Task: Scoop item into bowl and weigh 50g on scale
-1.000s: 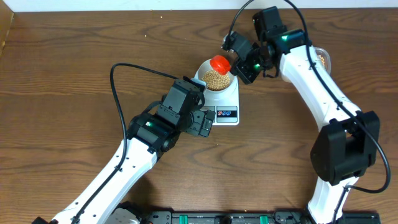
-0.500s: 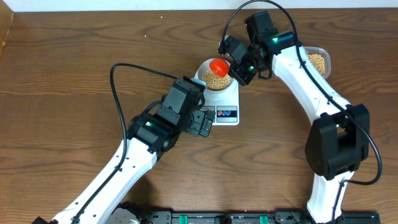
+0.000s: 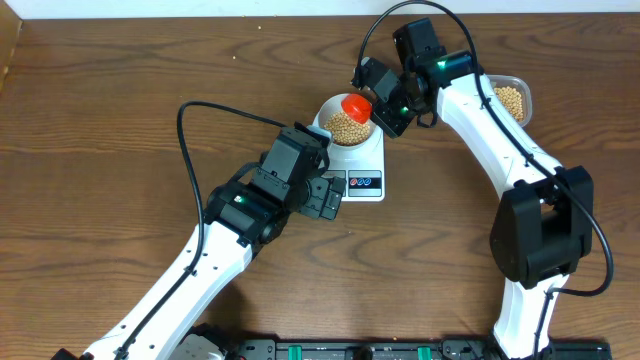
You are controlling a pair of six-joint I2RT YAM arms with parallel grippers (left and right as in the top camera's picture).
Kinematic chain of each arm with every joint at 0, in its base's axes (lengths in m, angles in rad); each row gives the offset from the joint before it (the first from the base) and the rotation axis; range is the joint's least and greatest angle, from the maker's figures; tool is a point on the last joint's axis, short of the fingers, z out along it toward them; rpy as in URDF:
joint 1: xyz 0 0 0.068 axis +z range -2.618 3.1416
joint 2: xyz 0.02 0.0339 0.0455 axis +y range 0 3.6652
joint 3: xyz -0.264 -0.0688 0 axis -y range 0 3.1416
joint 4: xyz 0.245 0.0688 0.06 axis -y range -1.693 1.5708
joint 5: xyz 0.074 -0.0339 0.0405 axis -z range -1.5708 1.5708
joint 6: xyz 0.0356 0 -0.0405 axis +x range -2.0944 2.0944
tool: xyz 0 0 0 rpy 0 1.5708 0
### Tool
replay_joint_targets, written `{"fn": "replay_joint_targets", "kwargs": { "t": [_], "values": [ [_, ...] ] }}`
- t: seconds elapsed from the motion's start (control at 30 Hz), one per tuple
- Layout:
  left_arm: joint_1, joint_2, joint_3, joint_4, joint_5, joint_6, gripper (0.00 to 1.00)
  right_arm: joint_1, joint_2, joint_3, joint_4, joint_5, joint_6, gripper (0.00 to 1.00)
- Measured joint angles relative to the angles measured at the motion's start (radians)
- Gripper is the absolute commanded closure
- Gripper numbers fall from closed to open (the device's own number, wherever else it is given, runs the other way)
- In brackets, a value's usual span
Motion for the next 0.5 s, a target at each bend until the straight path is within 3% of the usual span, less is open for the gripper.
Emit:
{"fn": "replay_joint_targets", "kwargs": {
  "t": [0.5],
  "values": [
    [0.0,0.0,0.0,0.0,0.0,0.0,0.0,0.011,0.0,0.0,-0.031,0.0,0.0,0.99]
  ]
}}
